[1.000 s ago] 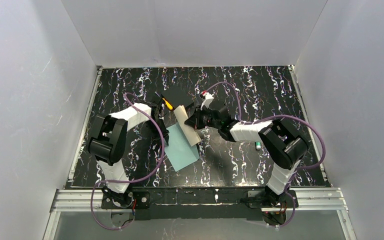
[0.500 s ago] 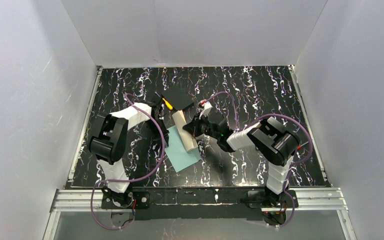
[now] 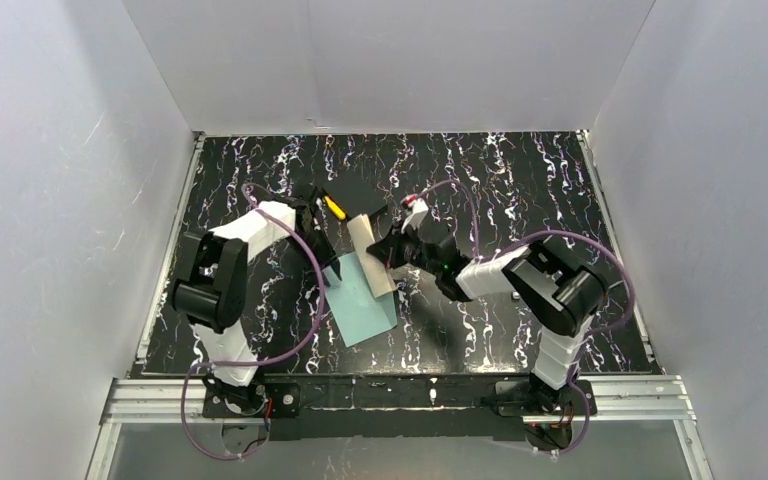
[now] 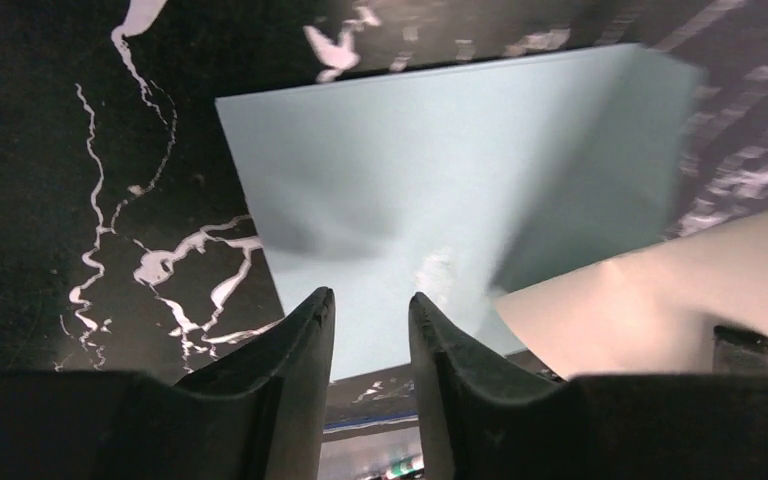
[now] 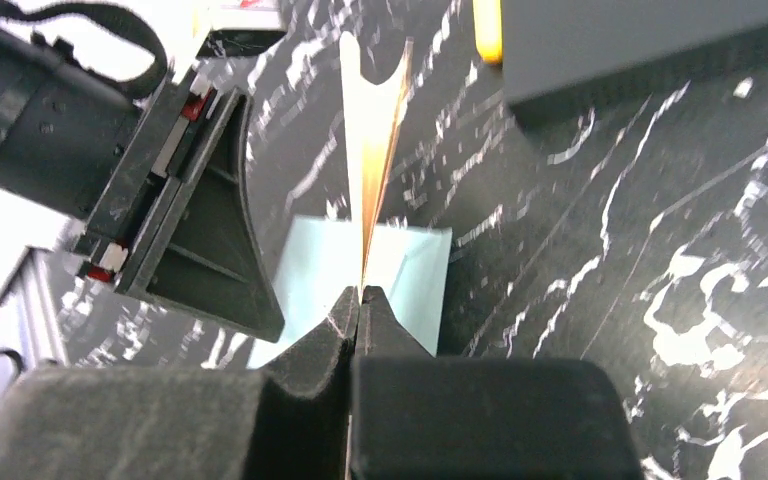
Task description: Place the letter into the envelope and seal it
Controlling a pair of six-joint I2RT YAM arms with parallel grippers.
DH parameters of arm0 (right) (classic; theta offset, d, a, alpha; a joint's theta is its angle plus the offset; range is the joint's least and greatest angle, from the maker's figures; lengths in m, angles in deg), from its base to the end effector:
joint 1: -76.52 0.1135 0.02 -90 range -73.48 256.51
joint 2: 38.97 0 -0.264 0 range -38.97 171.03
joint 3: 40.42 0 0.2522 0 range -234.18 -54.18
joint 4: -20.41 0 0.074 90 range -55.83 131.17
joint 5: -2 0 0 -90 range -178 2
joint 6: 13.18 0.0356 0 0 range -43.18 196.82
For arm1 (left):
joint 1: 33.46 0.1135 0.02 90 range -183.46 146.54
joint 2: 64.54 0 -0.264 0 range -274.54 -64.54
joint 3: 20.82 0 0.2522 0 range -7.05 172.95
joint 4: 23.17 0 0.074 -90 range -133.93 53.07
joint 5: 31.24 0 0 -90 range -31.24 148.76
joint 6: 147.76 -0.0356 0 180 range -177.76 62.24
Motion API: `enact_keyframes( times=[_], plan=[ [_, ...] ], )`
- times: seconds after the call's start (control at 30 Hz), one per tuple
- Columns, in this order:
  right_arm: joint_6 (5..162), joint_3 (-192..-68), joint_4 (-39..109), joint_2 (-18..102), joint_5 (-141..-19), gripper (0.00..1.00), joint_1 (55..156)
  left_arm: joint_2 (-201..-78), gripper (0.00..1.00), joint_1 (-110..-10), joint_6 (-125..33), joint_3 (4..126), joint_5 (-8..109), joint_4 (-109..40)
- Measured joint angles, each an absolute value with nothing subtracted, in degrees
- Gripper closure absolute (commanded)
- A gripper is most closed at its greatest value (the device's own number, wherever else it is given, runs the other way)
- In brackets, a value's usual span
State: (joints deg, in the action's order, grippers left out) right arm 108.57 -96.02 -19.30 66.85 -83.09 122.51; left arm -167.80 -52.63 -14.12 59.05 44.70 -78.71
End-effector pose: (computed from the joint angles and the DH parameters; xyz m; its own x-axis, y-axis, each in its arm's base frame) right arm 0.2486 0.2617 0.1537 -0.5156 0.2209 -0.8279 -0.5924 0.6062 0.5307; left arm 0.3116 -0.1175 0.1638 -0.9211 -0.3885 0.0256 -0.3773 0.8744 -0.3051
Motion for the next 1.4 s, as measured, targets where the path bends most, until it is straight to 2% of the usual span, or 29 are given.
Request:
enact_keyframes(
  times=[0.07,0.13,0.2,0.27,0.47,0.63,0.9,1.03,1.07,1.17,1.23,1.33,1.4],
  plan=[
    [110.45,-97.55,-16.7,64.82,-81.98,0.99,121.11,-165.07,0.49,-51.98,-15.17,59.4,44.17,-77.7],
    [113.24,-99.85,-15.26,62.74,-80.23,0.99,118.78,-160.92,0.32,-51.0,-16.2,59.45,42.84,-75.8],
    [116.5,-102.36,-15.26,61.17,-78.11,0.99,116.11,-156.02,0.22,-49.71,-17.18,59.51,40.74,-73.2],
    [120.74,-104.33,-16.09,60.01,-75.46,0.99,113.64,-151.1,0.18,-48.37,-18.08,59.62,37.57,-69.66],
    [135.65,-106.17,-22.89,59.36,-67.29,0.99,109.25,-142.73,0.18,-45.64,-17.66,59.88,24.98,-56.19],
    [145.4,-108.9,-29.01,59.36,-61.24,0.99,109.01,-142.58,0.27,-44.83,-11.33,59.86,14.19,-42.34],
    [152.96,-110.45,-36.15,59.36,-55.73,0.99,109.66,-144.0,0.66,-44.81,-5.49,61.46,8.7,-34.62],
    [153.59,-110.67,-36.66,59.38,-53.41,0.98,109.97,-144.09,0.95,-44.81,-0.11,62.05,7.48,-29.33],
    [153.59,-110.67,-36.72,59.38,-52.89,0.94,109.99,-144.22,1.0,-44.81,0.96,62.16,7.19,-28.33],
    [153.51,-110.91,-36.55,59.38,-51.95,0.66,110.03,-144.55,1.0,-44.81,2.53,62.18,6.56,-26.82],
    [153.0,-111.78,-35.78,59.42,-50.42,0.55,109.95,-144.77,1.0,-44.81,3.12,62.18,6.51,-26.38],
    [152.02,-114.54,-34.16,60.17,-46.55,0.52,110.32,-144.83,1.0,-44.81,3.62,62.18,6.49,-26.14],
    [151.38,-116.94,-33.33,61.3,-43.62,0.59,110.99,-144.85,1.0,-44.81,3.6,62.18,6.47,-25.88]
  ],
)
